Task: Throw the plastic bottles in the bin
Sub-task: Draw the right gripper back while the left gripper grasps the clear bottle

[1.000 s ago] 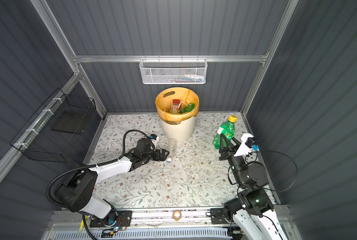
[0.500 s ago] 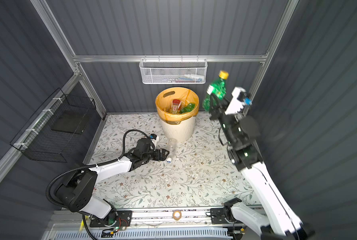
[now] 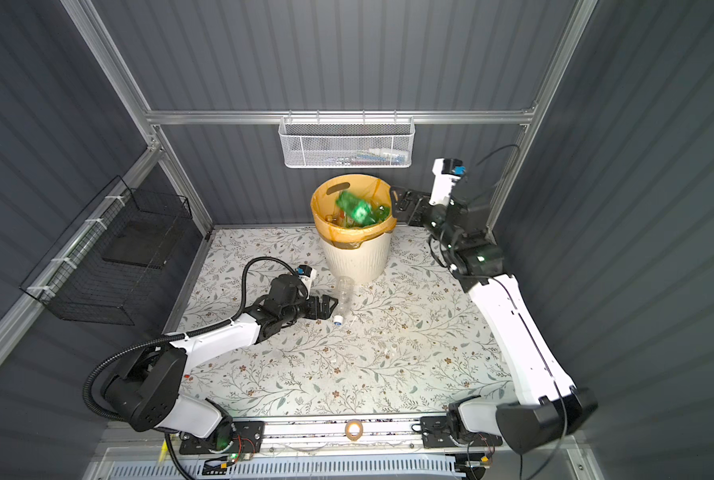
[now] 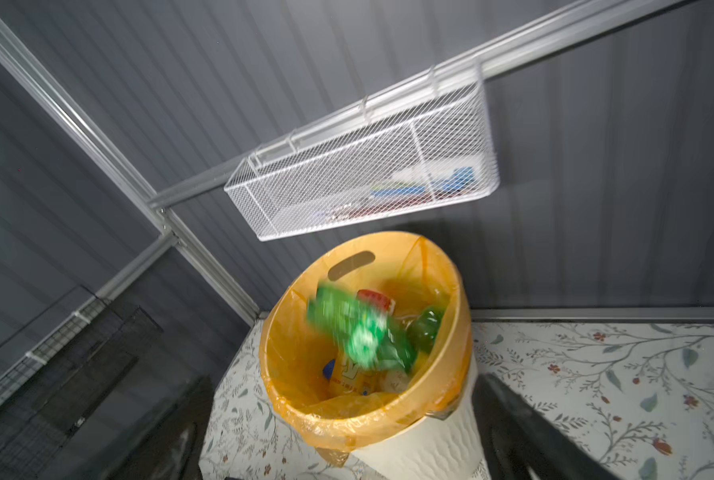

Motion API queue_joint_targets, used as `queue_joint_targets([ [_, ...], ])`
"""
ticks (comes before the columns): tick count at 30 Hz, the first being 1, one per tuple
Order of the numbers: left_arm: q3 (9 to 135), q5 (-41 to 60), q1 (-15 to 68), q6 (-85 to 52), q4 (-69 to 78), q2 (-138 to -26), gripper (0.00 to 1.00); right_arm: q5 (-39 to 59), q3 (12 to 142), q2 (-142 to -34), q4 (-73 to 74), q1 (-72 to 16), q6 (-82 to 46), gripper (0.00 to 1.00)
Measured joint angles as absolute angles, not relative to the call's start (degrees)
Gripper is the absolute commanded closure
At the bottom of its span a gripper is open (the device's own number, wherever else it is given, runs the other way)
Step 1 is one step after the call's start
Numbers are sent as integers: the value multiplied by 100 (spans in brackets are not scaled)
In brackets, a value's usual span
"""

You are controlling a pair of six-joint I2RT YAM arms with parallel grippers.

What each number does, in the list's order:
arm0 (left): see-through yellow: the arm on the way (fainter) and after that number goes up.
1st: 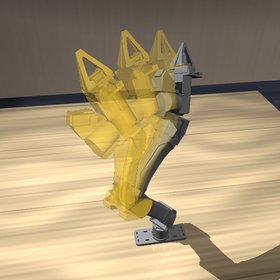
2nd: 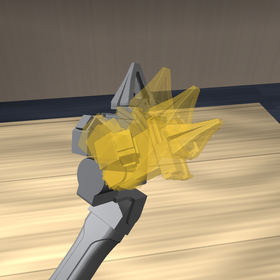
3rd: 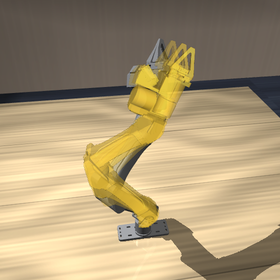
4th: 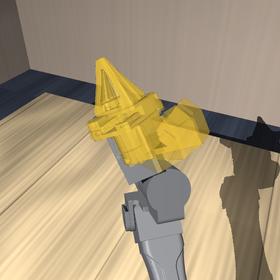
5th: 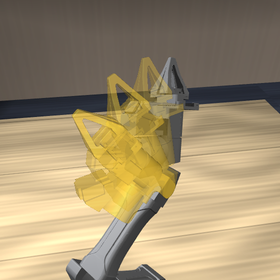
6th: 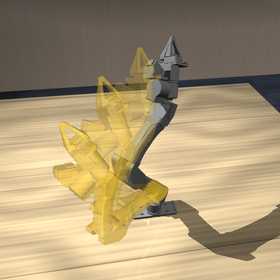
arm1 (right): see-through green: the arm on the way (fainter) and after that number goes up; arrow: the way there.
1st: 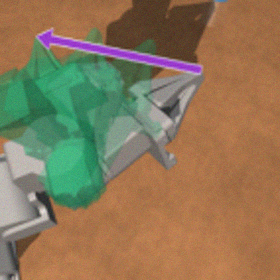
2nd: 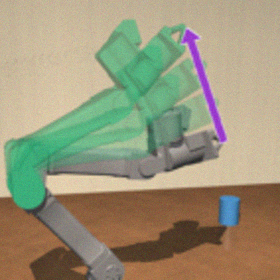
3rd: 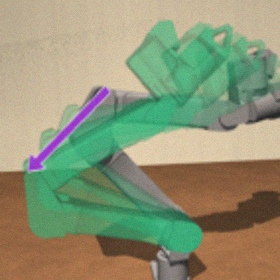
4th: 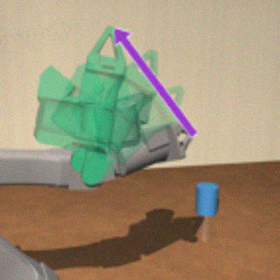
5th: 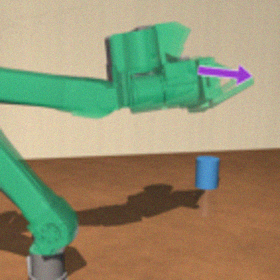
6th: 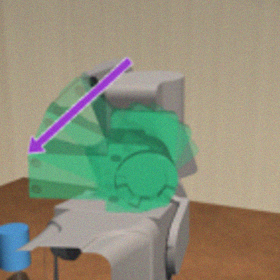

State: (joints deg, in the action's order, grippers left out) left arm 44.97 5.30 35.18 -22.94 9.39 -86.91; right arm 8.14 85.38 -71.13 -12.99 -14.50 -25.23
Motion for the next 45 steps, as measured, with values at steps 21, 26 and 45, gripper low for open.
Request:
queue_joint_targets([
  [21, 5199, 714, 3636, -2296, 1076, -9904, 3, 982, 5439, -5159, -1319, 97, -3369, 1],
  [26, 5533, 687, 3658, -2298, 1017, -10302, 8, 1076, 5262, -5061, -1339, 272, -3454, 1],
  [45, 6003, 604, 3710, -2471, 974, -10818, 40, 1262, 4794, -5054, -1140, 504, -3653, 1],
])
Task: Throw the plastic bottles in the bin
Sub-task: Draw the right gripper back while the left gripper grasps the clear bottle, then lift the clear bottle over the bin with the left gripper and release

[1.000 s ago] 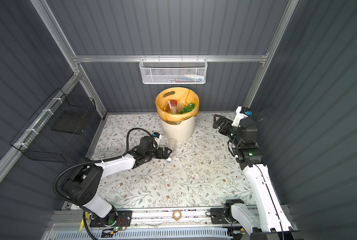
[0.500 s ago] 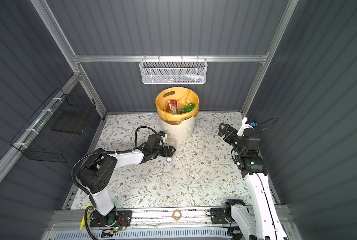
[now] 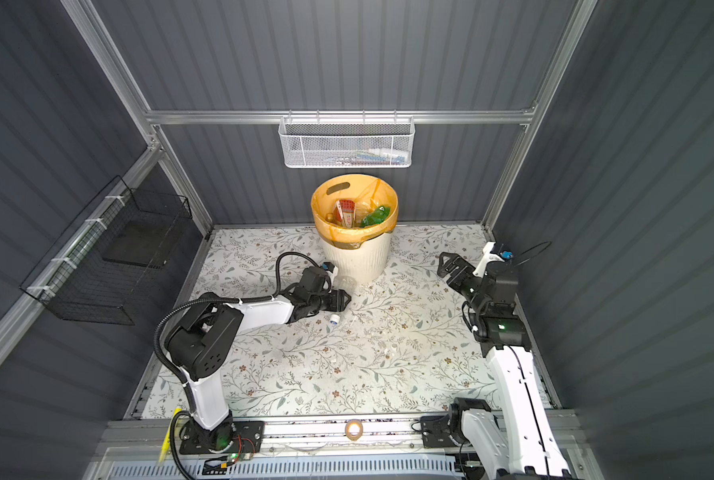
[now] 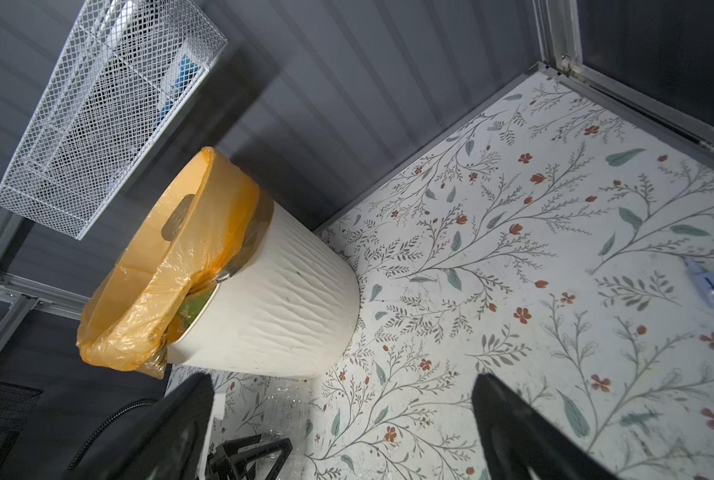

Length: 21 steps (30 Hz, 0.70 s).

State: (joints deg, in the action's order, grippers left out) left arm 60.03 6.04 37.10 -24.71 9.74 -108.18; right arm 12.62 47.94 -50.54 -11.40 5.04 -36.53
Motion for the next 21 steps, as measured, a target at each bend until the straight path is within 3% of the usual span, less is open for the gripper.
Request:
queue_joint_targets([
  [11, 5245, 460, 3710, -2401, 906, -9675, 43, 1374, 4609, -5039, -1041, 539, -3741, 1],
  [21, 4088, -193, 3710, -1898, 1004, -6753, 41, 1435, 4259, -5116, -1039, 550, -3691, 1],
])
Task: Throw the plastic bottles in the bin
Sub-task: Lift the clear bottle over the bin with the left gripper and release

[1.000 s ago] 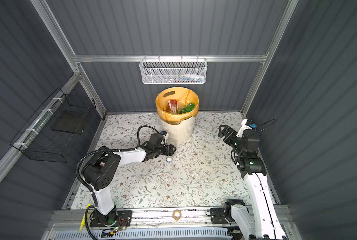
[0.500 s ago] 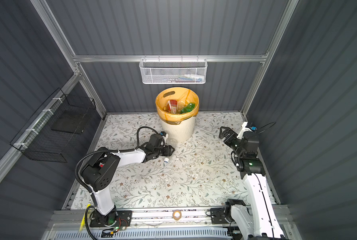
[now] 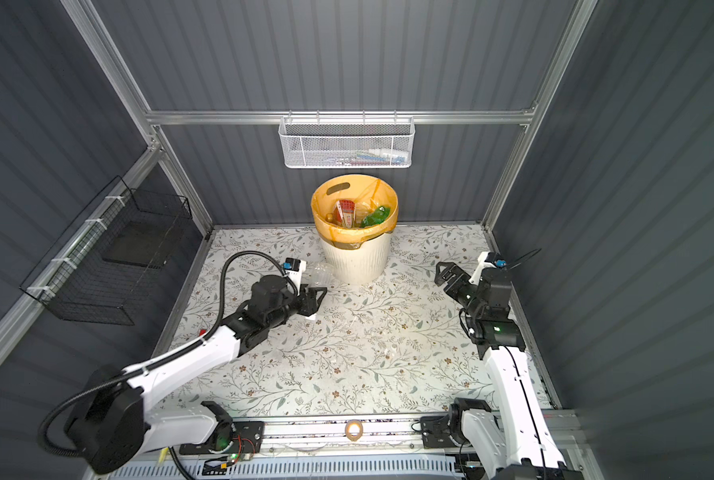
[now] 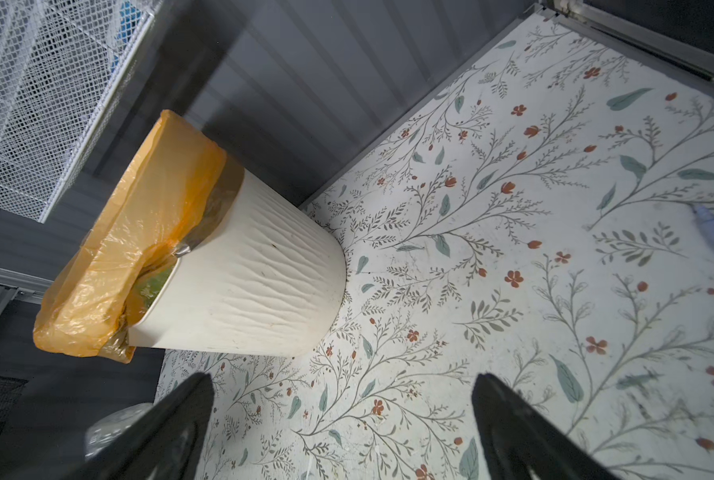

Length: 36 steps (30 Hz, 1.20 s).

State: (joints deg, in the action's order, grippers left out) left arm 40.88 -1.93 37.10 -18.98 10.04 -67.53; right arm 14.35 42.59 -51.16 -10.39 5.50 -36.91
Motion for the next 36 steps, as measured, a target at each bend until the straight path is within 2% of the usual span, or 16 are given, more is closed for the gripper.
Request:
queue_joint_targets([
  [8, 3557, -1011, 3710, -1208, 1275, -4587, 41, 1441, 4073, -5251, -1026, 548, -3686, 1],
  [12, 3564, -1232, 3710, -746, 1636, -3938, 41, 1463, 4029, -5339, -980, 550, -3688, 1],
  [15, 3758, -1243, 3710, -462, 2049, -3889, 40, 1481, 3981, -5343, -915, 550, -3706, 1],
  [17, 4322, -1140, 3710, -329, 2248, -4278, 38, 1500, 3951, -5343, -854, 548, -3721, 1],
  [20, 6049, -926, 3710, -298, 2161, -5631, 32, 1525, 3927, -5358, -749, 548, -3763, 1],
  [21, 6967, -851, 3710, -331, 1852, -6281, 23, 1531, 3927, -5365, -718, 537, -3778, 1],
  [22, 8071, -733, 3710, -395, 1492, -7059, 8, 1546, 3927, -5365, -698, 521, -3798, 1],
  [23, 8914, -637, 3708, -434, 1190, -7671, 1, 1557, 3927, -5363, -692, 515, -3809, 1],
  [25, 10571, -458, 3708, -541, 552, -8925, 0, 1608, 3927, -5339, -701, 491, -3817, 1],
  [26, 10862, -405, 3708, -578, 355, -9244, 0, 1627, 3927, -5312, -722, 480, -3815, 1],
  [31, 10481, -403, 3673, -731, -519, -9612, 0, 1647, 3927, -4974, -950, 462, -3686, 1],
  [36, 9789, -587, 3529, -753, -650, -8965, 0, 1653, 3868, -4925, -993, 462, -3597, 1],
])
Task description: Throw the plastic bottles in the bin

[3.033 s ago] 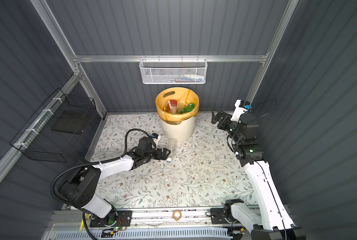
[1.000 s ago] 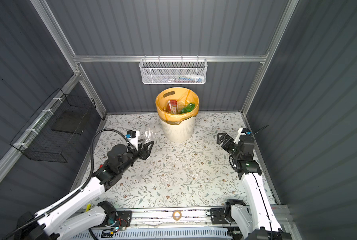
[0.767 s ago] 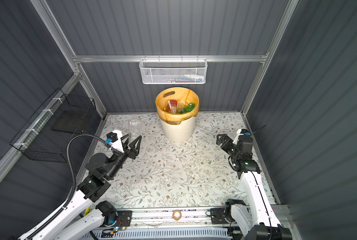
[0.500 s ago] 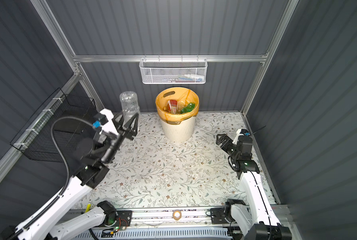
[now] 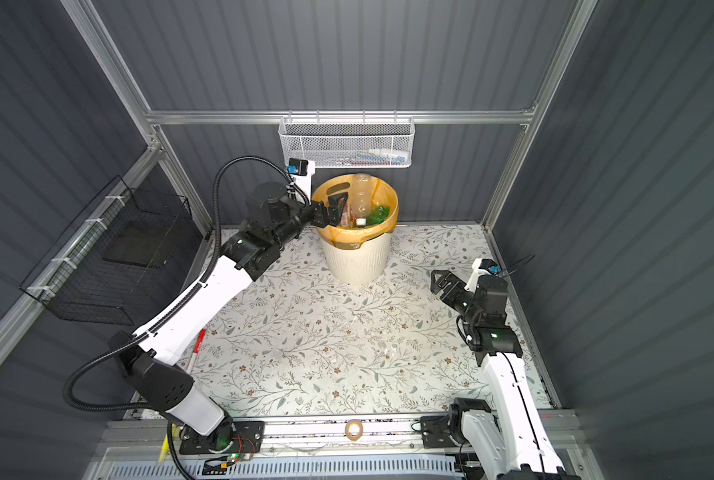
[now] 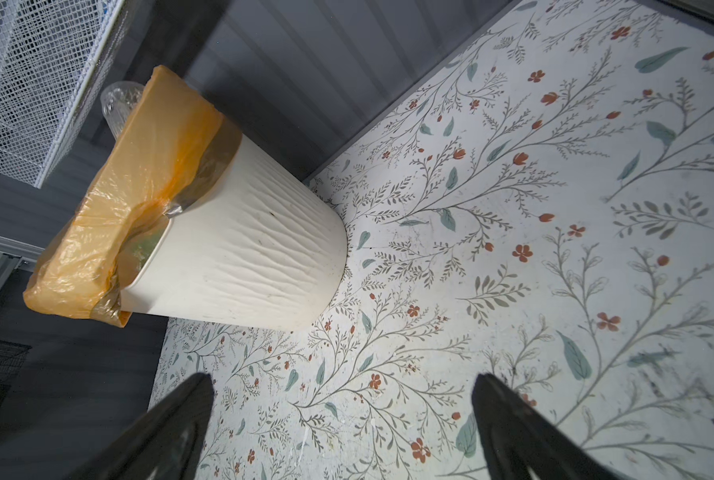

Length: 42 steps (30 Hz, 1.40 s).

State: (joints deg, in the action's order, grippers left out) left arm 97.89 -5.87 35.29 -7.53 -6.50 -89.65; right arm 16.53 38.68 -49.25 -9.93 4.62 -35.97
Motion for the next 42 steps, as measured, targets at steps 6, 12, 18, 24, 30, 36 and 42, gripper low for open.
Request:
queue_joint_targets([
  [6, 8309, -878, 2766, -873, -360, -7428, 0, 1712, 3767, -5321, -945, 460, -3625, 1],
  [12, 6099, -1310, 1938, -1074, -45, -6731, 0, 1553, 3750, -5428, -897, 460, -3573, 1],
  [18, 4139, -1964, 1568, -1293, 259, -6659, 0, 840, 3387, -5349, -740, 462, -3400, 1],
  [24, 3030, -2814, 1479, -1402, 1083, -6473, 0, -152, 2600, -4958, -174, 462, -3068, 1],
  [30, 2480, -3457, 1479, -1264, 2045, -6753, 0, -1186, 1780, -4772, 871, 462, -2515, 1],
  [36, 1697, -3752, 1446, -762, 3935, -7655, 0, -1516, 1321, -5649, 2397, 462, -2014, 1],
  [42, 1656, -3658, 1302, -204, 5448, -9067, 0, -1315, 1330, -6882, 3920, 469, -1481, 1],
])
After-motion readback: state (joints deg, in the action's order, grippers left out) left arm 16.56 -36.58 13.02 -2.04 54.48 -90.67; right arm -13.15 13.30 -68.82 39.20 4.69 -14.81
